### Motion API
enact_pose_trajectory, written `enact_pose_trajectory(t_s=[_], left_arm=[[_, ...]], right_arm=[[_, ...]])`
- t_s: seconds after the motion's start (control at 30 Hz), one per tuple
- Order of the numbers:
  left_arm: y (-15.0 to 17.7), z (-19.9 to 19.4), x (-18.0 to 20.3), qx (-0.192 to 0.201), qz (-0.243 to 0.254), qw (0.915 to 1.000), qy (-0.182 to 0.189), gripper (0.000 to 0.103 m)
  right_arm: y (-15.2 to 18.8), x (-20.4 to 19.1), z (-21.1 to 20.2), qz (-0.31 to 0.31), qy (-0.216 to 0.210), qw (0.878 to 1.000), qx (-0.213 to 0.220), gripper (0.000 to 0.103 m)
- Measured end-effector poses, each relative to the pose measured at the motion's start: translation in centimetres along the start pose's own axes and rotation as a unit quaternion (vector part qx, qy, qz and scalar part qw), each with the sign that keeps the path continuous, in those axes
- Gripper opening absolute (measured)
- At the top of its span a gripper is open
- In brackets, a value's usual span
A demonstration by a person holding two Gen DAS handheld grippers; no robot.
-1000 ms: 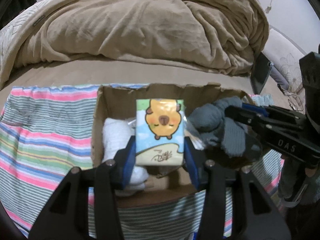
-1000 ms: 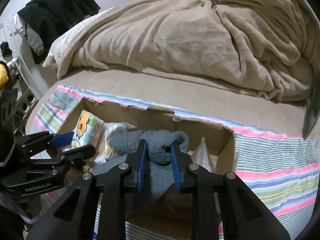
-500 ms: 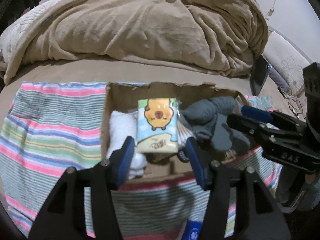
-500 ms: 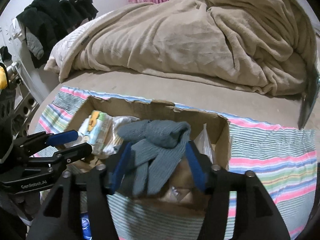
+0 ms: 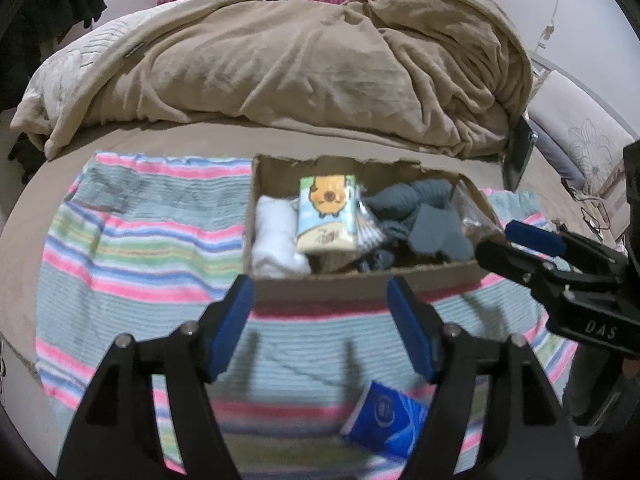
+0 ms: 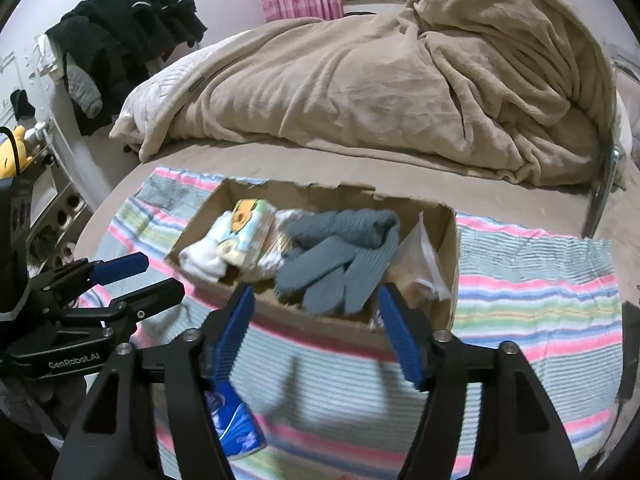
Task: Organize objects
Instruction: 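Move the right gripper to the blue Vinda tissue pack and grasp it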
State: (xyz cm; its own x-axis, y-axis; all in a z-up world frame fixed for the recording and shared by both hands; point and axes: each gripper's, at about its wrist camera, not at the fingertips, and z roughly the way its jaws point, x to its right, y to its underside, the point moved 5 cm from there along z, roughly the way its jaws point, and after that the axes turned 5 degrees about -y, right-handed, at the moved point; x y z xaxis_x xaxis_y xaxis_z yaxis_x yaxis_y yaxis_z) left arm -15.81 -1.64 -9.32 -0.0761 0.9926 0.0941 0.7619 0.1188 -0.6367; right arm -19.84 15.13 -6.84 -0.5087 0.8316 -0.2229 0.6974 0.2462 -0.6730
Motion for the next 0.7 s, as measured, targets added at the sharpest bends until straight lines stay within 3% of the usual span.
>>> enact_pose_trajectory(t_s=[0.7], left_arm=[[6.0,-3.5,-1.7,-0.013,-0.018,0.9997,-0.004,0.071]], right_arm=[[5.1,-3.7,-1.3,-0.010,-0.006,0.999,-0.030,0.073]])
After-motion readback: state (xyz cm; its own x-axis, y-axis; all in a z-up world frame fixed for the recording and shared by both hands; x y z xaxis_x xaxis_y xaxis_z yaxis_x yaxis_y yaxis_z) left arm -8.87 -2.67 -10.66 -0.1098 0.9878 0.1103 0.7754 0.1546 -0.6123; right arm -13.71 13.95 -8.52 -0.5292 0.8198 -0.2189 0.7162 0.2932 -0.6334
